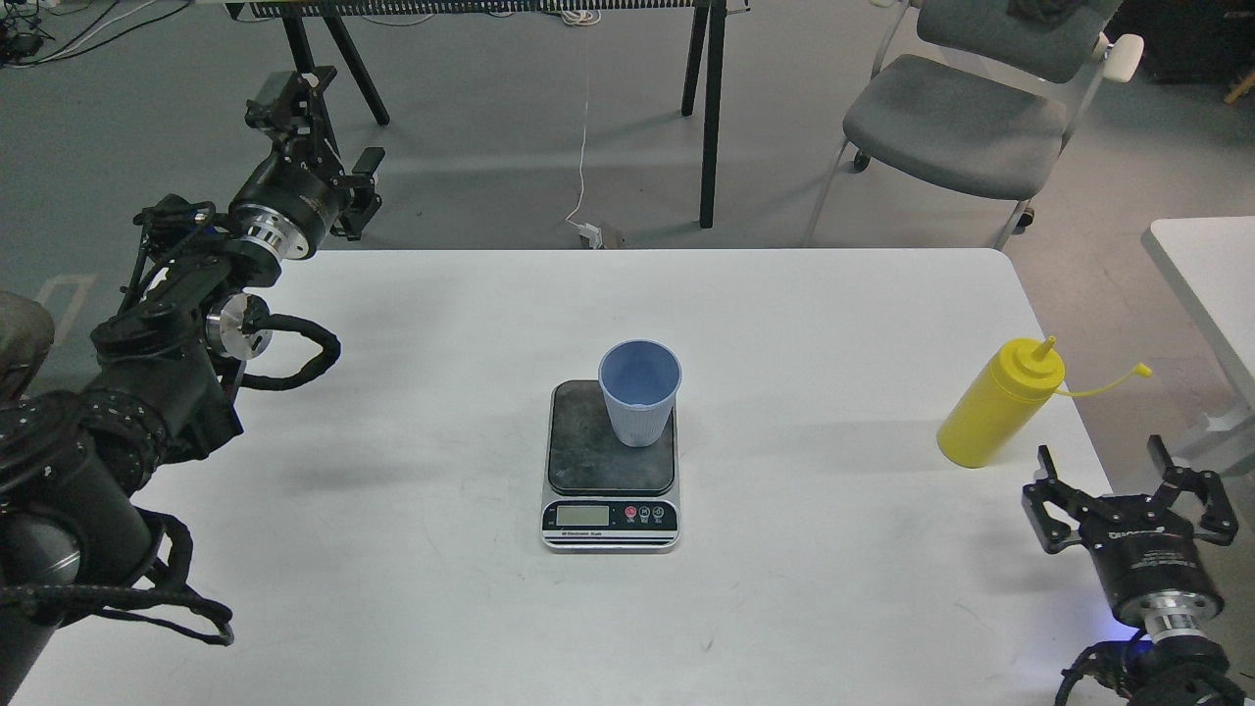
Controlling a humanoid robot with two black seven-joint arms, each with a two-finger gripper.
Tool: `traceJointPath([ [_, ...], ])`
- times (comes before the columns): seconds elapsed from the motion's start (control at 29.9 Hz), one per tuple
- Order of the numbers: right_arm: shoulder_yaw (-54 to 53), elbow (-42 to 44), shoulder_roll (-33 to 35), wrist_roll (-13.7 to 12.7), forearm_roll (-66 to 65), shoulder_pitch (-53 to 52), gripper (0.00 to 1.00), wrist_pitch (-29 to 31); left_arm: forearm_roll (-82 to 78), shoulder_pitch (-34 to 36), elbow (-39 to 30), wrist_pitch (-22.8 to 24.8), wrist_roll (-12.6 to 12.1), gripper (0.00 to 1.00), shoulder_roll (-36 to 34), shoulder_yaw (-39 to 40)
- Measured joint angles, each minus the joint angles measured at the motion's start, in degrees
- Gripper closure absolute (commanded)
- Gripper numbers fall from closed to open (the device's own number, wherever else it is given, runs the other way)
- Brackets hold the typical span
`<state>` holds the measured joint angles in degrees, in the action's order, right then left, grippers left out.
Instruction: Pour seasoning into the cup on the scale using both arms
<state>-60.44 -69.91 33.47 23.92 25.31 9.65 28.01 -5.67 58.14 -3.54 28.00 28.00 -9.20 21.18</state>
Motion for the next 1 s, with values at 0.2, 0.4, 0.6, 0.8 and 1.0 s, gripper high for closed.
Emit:
traceJointPath([
  [0.2, -0.40, 5.66, 10.37, -0.15, -8.74, -2.79, 0.01, 0.00, 0.14, -0.21, 0.01, 0.00, 0.00, 0.01, 0.12, 0.00],
  [0.4, -0.02, 12.14, 15.62, -0.17, -21.44, -12.51, 0.01, 0.00, 0.37, -0.20, 0.00, 0.00, 0.00, 0.01, 0.32, 0.26],
  [0.6, 0.37, 15.99, 16.59, -0.63, -38.45, -23.12, 0.01, 0.00, 0.40, 0.42, -0.02, 0.00, 0.00, 0.01, 0.13, 0.42],
  [0.8, 0.51, 16.69, 18.09, -2.48, -49.86, -28.25, 0.01, 0.00, 0.40, 0.71, 0.01, 0.00, 0.00, 0.01, -0.06, 0.06],
  [1.0, 0.61, 18.25, 17.34, -2.66, -53.01, -32.26, 0.01, 0.01, 0.40, 0.16, 0.03, 0.00, 0.00, 0.01, -0.99, -0.08],
])
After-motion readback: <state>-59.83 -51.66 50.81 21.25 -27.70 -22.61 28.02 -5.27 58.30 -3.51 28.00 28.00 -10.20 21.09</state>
